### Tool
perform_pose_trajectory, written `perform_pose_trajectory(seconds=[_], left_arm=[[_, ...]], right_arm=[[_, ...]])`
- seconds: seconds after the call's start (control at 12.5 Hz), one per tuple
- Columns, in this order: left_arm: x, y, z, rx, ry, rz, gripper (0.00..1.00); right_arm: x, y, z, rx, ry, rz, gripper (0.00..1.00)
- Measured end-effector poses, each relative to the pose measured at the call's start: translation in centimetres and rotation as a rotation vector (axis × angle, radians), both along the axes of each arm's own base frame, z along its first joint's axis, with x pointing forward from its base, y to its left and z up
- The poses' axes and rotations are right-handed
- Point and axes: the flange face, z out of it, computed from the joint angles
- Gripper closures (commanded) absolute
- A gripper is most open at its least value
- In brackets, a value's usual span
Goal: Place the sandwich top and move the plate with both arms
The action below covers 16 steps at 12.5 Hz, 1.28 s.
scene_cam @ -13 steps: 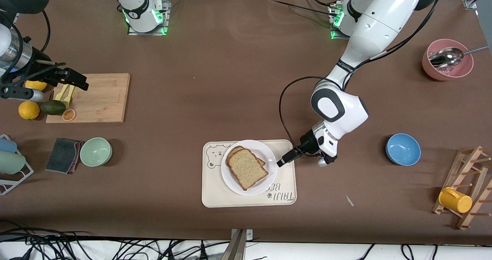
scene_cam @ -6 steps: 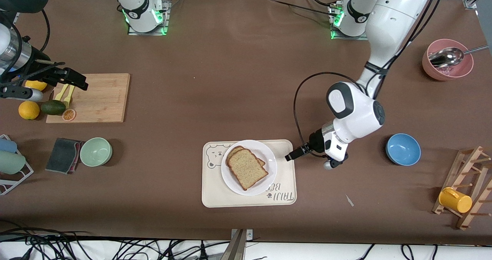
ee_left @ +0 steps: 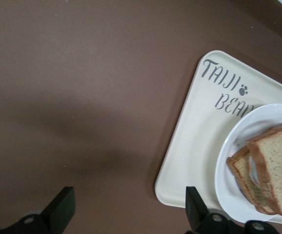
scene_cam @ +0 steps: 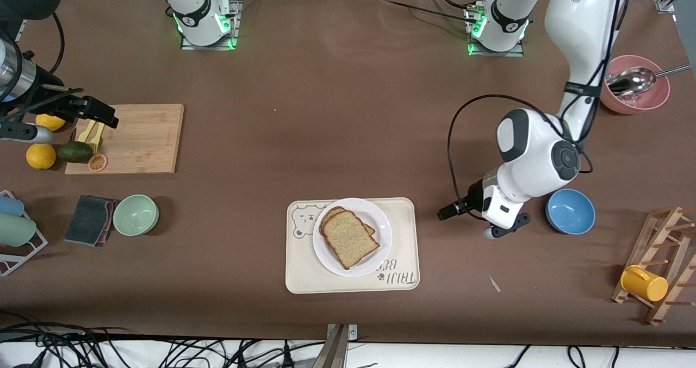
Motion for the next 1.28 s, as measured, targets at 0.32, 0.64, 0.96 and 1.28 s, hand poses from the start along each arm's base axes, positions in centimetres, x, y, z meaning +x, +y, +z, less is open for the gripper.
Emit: perform_pose_trajectory(seconds=[0.32,0.64,0.96,1.28], left_arm=[[-1.0,5.7,4.3,0.187,0.028,-0.079,0.0],[-2.3,10.9,11.2,0.279,0.021,-0.102,0.0],[-4.8,14.1,18.2,0.304,-0.007,-0.156,0.0],[-7.2,17.5,23.5,0.317,-0.036,-0.167,0.0]], right_arm=[[0.1,0.0,-0.1,0.001,0.003,-0.001,0.0],[0.1,-0.1,-0.1,0.001,0.001,-0.001,0.0],[0.1,0.0,0.2,0.001,-0.005,0.0,0.0],[0.1,0.0,0.3,0.001,-0.006,0.003,0.0]])
